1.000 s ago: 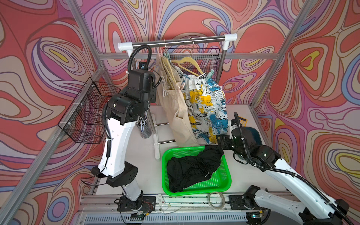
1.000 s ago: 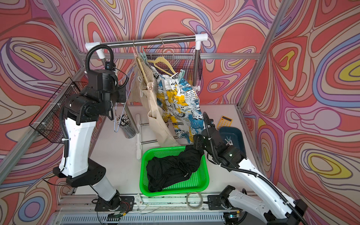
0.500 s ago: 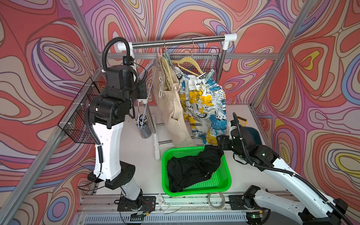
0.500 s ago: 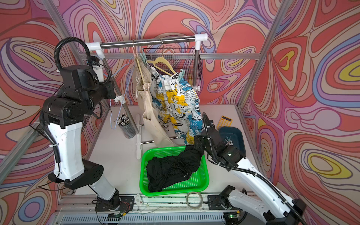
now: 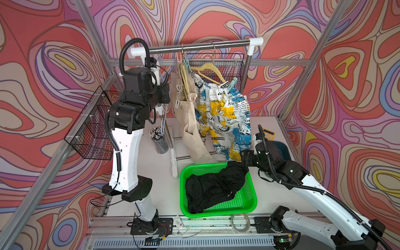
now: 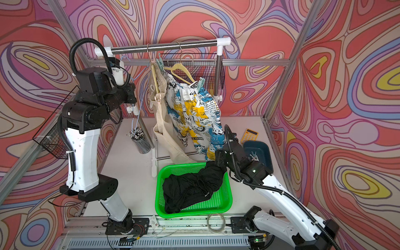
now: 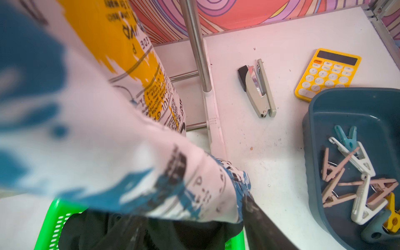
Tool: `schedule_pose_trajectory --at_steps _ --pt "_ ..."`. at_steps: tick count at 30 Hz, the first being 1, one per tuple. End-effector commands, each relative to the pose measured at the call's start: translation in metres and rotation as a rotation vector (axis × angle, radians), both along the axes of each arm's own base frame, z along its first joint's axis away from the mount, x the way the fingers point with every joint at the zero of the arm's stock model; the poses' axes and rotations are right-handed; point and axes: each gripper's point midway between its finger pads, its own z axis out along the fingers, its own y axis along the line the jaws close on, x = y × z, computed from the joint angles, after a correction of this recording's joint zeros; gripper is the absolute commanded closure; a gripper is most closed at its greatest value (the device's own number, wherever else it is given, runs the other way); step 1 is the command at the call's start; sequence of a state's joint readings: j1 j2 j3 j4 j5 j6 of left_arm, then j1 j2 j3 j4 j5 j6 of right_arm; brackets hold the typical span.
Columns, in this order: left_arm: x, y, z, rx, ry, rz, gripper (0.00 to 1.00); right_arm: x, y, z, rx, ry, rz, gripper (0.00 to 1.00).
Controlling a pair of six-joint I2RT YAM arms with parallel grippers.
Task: Remove the clothespins securing shorts to the hanger
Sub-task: Place the hanger on the clothesline.
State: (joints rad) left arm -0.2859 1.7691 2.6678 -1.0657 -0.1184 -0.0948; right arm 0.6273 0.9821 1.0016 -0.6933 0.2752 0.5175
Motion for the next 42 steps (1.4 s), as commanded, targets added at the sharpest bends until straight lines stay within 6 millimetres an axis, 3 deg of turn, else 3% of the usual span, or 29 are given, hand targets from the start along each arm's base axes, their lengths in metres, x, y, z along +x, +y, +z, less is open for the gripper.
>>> schedule_pose_trajectory --at_steps 1,9,17,21,25,42 --pt "0.011 -0.003 0.012 -0.002 -0.063 -0.017 1.0 0.003 -0.001 -0.009 0.004 0.017 -0.013 0.29" --pt "0.004 -0.006 0.029 -0.028 -0.134 -0.039 1.0 0.006 -0.004 -0.016 0.004 0.033 -0.022 0.3" --pt "-0.031 -0.002 0.036 -0.041 -0.156 -0.074 1.0 0.011 -0.002 -0.018 0.013 0.041 -0.017 0.3" --pt "-0.053 0.005 0.048 -0.05 -0.2 -0.071 1.0 0.015 0.0 -0.018 0.015 0.044 -0.008 0.3" --pt "-0.06 0.011 0.061 -0.052 -0.243 -0.049 1.0 0.017 0.003 -0.017 0.02 0.044 0.001 0.3" --pt "0.004 0.011 0.057 -0.013 -0.25 0.048 1.0 0.012 -0.005 -0.014 0.029 0.038 -0.024 0.3"
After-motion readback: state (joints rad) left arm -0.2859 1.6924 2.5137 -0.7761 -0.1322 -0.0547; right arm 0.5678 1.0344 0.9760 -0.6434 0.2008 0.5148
